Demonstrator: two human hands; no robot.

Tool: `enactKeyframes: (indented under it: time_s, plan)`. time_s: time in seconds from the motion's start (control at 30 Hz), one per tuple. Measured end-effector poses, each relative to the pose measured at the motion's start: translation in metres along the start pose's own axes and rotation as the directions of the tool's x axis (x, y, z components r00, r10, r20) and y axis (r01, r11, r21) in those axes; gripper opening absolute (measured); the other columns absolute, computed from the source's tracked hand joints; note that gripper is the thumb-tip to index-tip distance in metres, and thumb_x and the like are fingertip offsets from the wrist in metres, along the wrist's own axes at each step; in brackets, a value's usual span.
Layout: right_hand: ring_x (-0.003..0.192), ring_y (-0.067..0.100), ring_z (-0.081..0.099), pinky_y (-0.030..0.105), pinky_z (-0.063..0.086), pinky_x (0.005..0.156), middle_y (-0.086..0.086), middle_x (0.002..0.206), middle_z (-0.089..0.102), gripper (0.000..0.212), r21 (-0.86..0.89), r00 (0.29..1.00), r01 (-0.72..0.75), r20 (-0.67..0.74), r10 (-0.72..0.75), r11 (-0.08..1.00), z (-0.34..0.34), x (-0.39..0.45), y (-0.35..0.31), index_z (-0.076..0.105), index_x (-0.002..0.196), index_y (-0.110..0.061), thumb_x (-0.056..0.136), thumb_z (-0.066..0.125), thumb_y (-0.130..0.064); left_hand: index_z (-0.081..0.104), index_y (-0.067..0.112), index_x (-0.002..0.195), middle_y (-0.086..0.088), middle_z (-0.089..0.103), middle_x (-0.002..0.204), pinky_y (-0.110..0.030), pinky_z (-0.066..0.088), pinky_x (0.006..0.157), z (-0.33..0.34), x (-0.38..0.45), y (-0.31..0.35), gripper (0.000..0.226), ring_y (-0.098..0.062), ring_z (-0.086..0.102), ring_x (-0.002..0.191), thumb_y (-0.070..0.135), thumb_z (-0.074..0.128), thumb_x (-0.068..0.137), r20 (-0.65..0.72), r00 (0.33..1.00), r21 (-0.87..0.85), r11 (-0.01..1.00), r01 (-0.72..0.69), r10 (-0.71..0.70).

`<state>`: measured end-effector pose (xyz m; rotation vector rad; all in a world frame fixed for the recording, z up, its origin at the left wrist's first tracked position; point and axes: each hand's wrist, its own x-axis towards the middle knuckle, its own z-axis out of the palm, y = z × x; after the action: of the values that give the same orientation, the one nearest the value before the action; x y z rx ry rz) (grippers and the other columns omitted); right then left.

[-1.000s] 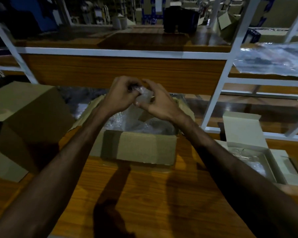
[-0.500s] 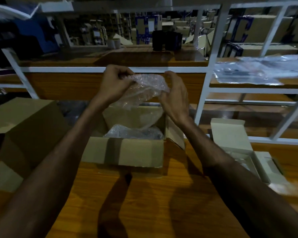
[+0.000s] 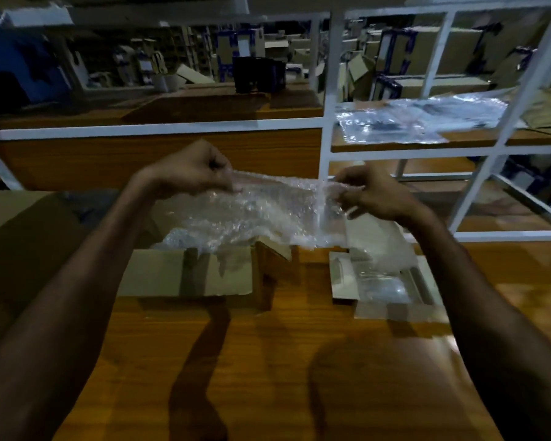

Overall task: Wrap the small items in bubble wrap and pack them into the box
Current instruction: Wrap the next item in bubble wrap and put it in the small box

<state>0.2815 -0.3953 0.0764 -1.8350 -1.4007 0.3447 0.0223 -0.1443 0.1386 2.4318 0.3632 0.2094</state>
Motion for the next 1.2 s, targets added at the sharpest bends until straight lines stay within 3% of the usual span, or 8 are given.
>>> enactKeyframes:
  time_s: [0.2, 0.33, 0.43, 0.63, 0.73, 0.9, 1.0, 1.2]
  plan:
    - [0.093, 0.017, 0.074, 0.036, 0.064, 0.078, 0.001, 0.108, 0.073, 0.016, -0.036, 0.947, -0.228, 0.224, 0.230, 0.973, -0.026, -0.071, 0.056, 0.070, 0.115, -0.019, 0.103, 0.061, -0.019, 0.077, 0.007, 0.076, 0.006, 0.064, 0.059, -0.025, 0.041, 0.049, 0.069, -0.008, 0.006, 0.015, -0.007, 0.053, 0.050, 0.017, 0.086, 0.082, 0.329, 0.942, 0.072, 0.997, 0.039, -0.060]
    - [0.089, 0.022, 0.076, 0.041, 0.063, 0.081, 0.002, 0.101, 0.078, 0.015, -0.046, 0.883, -0.375, 0.288, 0.371, 0.926, -0.024, -0.114, 0.102, 0.074, 0.111, -0.017, 0.101, 0.064, -0.013, 0.072, 0.005, 0.076, -0.013, 0.066, 0.070, -0.032, 0.052, 0.063, 0.121, -0.021, -0.011, 0.027, -0.018, 0.063, 0.064, 0.026, 0.088, 0.083, 0.379, 0.923, 0.006, 0.998, 0.067, -0.064]
    - [0.071, 0.018, 0.068, 0.035, 0.057, 0.065, -0.003, 0.081, 0.075, 0.010, -0.001, 0.869, -0.398, 0.319, 0.377, 0.918, -0.016, -0.148, 0.136, 0.075, 0.103, -0.012, 0.101, 0.066, -0.015, 0.074, 0.013, 0.084, -0.006, 0.074, 0.085, -0.041, 0.057, 0.079, 0.156, -0.035, -0.027, 0.009, -0.019, 0.071, 0.080, 0.015, 0.082, 0.086, 0.414, 0.907, -0.009, 0.996, 0.093, -0.081]
    - [0.068, 0.024, 0.063, 0.032, 0.048, 0.057, 0.011, 0.080, 0.074, 0.016, 0.071, 0.829, -0.488, 0.351, 0.436, 0.870, 0.004, -0.204, 0.192, 0.075, 0.102, -0.002, 0.098, 0.071, -0.017, 0.077, 0.008, 0.093, -0.013, 0.075, 0.088, -0.036, 0.056, 0.067, 0.223, -0.069, -0.068, 0.012, -0.020, 0.067, 0.074, -0.003, 0.076, 0.089, 0.449, 0.868, -0.121, 0.949, 0.292, -0.210]
    - [0.071, 0.030, 0.069, 0.035, 0.050, 0.056, 0.017, 0.082, 0.076, 0.016, 0.062, 0.813, -0.534, 0.311, 0.493, 0.843, 0.017, -0.219, 0.218, 0.074, 0.094, -0.002, 0.092, 0.079, -0.016, 0.078, 0.010, 0.095, -0.014, 0.078, 0.094, -0.047, 0.057, 0.075, 0.246, -0.082, -0.089, 0.019, -0.032, 0.073, 0.084, -0.007, 0.073, 0.088, 0.391, 0.862, -0.112, 0.913, 0.392, -0.322]
    - [0.049, 0.007, 0.063, 0.020, 0.043, 0.042, 0.008, 0.073, 0.075, 0.018, -0.024, 0.781, -0.590, 0.237, 0.577, 0.807, 0.031, -0.228, 0.230, 0.074, 0.094, -0.001, 0.088, 0.081, -0.016, 0.073, 0.006, 0.102, -0.012, 0.078, 0.097, -0.034, 0.059, 0.068, 0.273, -0.097, -0.105, 0.021, -0.025, 0.074, 0.087, -0.008, 0.076, 0.086, 0.134, 0.861, -0.317, 0.802, 0.506, -0.490]
    - [0.050, 0.000, 0.065, 0.013, 0.044, 0.043, -0.006, 0.067, 0.072, 0.009, -0.036, 0.758, -0.617, 0.239, 0.607, 0.786, 0.035, -0.234, 0.234, 0.073, 0.102, -0.004, 0.093, 0.074, -0.004, 0.068, 0.007, 0.107, -0.015, 0.075, 0.107, -0.035, 0.060, 0.069, 0.293, -0.108, -0.115, 0.030, -0.030, 0.074, 0.097, -0.014, 0.071, 0.086, -0.048, 0.795, -0.522, 0.694, 0.496, -0.604]
    - [0.055, -0.001, 0.067, 0.012, 0.047, 0.046, -0.001, 0.070, 0.070, 0.004, 0.058, 0.783, -0.619, 0.126, 0.609, 0.783, 0.049, -0.245, 0.241, 0.071, 0.094, -0.001, 0.092, 0.073, 0.002, 0.052, 0.017, 0.095, -0.007, 0.062, 0.085, -0.023, 0.057, 0.052, 0.338, -0.118, -0.128, 0.048, -0.018, 0.063, 0.074, -0.031, 0.049, 0.086, -0.327, 0.595, -0.684, 0.618, 0.387, -0.734]
